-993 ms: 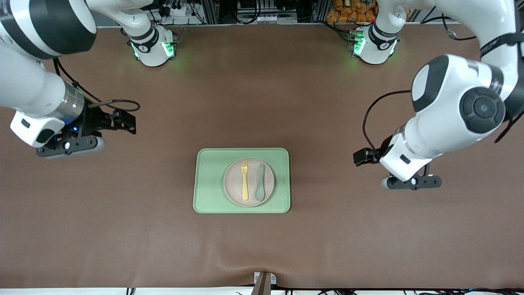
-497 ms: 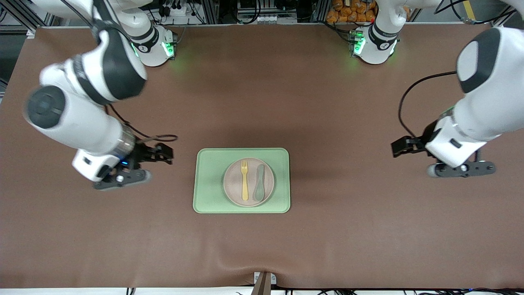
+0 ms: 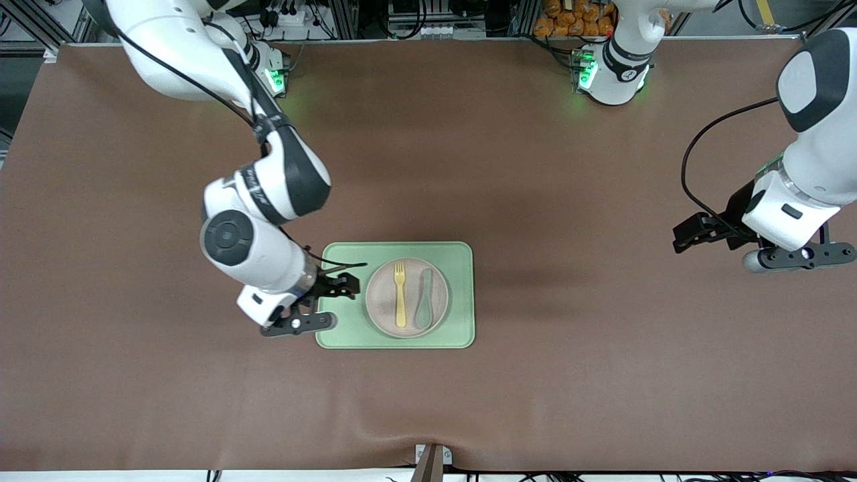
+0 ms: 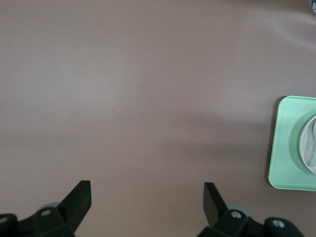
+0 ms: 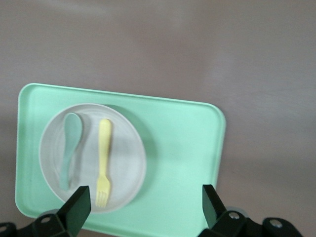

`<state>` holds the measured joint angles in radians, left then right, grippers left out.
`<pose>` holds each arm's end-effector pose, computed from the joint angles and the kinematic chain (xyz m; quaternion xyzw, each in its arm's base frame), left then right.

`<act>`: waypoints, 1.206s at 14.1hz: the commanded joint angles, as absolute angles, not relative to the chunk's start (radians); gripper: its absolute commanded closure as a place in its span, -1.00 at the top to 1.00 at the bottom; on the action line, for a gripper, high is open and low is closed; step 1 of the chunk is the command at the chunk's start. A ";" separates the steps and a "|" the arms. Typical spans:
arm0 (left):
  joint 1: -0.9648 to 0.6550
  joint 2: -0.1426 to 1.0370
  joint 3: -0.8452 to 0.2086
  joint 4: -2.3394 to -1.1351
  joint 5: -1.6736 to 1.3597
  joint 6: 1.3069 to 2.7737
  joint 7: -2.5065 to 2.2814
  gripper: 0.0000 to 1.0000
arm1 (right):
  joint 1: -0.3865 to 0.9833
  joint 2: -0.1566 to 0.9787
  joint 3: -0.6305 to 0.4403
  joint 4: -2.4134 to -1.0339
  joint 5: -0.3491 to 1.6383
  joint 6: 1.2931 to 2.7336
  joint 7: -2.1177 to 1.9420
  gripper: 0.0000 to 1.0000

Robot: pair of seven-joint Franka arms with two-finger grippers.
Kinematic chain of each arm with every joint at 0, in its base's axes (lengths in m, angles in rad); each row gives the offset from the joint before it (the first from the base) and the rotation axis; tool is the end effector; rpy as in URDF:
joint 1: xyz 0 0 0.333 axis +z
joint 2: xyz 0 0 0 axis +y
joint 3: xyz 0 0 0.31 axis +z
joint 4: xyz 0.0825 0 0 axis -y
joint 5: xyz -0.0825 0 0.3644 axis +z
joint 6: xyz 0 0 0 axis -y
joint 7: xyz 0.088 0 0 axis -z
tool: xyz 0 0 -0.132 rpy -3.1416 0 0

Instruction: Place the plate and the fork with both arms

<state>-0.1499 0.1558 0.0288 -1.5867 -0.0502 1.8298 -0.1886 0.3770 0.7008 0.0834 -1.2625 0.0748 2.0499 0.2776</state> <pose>0.5968 -0.0790 0.5218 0.9980 0.0388 0.0397 0.0288 0.6581 0.3169 0.3315 -0.9951 -0.0644 -0.0195 0.0722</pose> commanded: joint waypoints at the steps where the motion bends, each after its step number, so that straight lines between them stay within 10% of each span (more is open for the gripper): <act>1: -0.143 0.097 0.017 -1.628 -0.032 1.842 -0.184 1.00 | 0.408 0.837 0.078 -1.146 0.081 2.103 0.301 0.97; 17: -0.092 0.020 0.005 -1.649 0.066 1.770 -0.187 1.00 | 0.561 0.959 0.031 -1.160 0.005 2.184 0.399 0.10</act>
<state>-0.1002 0.0623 0.0165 -1.6154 0.0408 1.7751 -0.1809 0.5476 0.9384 0.0396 -1.1849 0.0191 2.1869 0.3847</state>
